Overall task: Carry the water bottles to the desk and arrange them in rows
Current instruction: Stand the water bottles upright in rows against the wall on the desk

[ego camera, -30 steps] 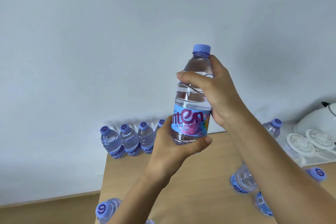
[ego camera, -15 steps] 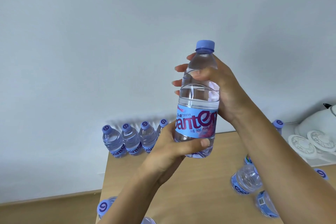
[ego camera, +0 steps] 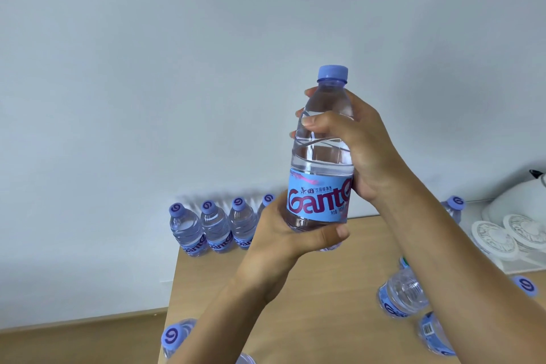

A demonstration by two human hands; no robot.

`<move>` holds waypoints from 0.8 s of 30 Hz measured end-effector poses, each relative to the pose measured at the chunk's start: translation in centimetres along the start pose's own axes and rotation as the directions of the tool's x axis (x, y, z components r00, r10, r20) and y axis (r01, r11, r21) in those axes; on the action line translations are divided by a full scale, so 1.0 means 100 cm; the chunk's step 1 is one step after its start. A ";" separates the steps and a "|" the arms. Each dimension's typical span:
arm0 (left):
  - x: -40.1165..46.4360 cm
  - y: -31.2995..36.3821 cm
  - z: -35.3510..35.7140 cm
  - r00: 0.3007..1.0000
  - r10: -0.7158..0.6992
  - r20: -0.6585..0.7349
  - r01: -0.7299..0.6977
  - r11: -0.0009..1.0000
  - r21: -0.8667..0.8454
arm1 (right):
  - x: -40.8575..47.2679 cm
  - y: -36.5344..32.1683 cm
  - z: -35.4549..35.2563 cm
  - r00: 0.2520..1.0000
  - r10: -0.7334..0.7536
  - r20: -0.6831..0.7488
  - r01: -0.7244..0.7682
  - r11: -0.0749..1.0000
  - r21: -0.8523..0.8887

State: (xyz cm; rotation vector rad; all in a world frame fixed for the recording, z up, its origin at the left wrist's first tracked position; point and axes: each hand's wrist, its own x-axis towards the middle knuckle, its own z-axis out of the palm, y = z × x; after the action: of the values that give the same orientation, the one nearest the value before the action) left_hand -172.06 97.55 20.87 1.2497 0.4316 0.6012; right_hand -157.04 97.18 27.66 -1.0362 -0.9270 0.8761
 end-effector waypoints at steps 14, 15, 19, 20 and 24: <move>-0.003 -0.001 -0.012 0.997 -0.052 0.059 0.055 0.997 -0.052 | 0.002 0.001 0.000 0.989 0.127 0.082 -0.123 0.991 -0.055; -0.002 -0.002 -0.013 0.997 -0.048 0.059 0.051 0.998 -0.046 | 0.001 0.001 0.000 0.988 0.135 0.078 -0.131 0.990 -0.056; -0.002 -0.003 -0.014 0.997 -0.049 0.056 0.051 0.998 -0.039 | -0.001 0.002 0.000 0.990 0.092 0.111 -0.080 0.991 -0.110; -0.002 -0.004 -0.015 0.997 -0.053 0.057 0.055 0.997 -0.045 | -0.002 0.002 0.001 0.990 0.062 0.127 -0.046 0.991 -0.128; -0.002 -0.006 -0.015 0.997 -0.060 0.052 0.061 0.998 -0.030 | -0.004 0.003 0.004 0.992 -0.022 0.122 0.042 0.987 -0.156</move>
State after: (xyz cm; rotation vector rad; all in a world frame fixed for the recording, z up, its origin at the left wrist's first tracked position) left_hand -172.96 98.41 19.88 1.2147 0.4144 0.5220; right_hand -157.60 97.04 27.43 -1.1100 -1.1266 0.8557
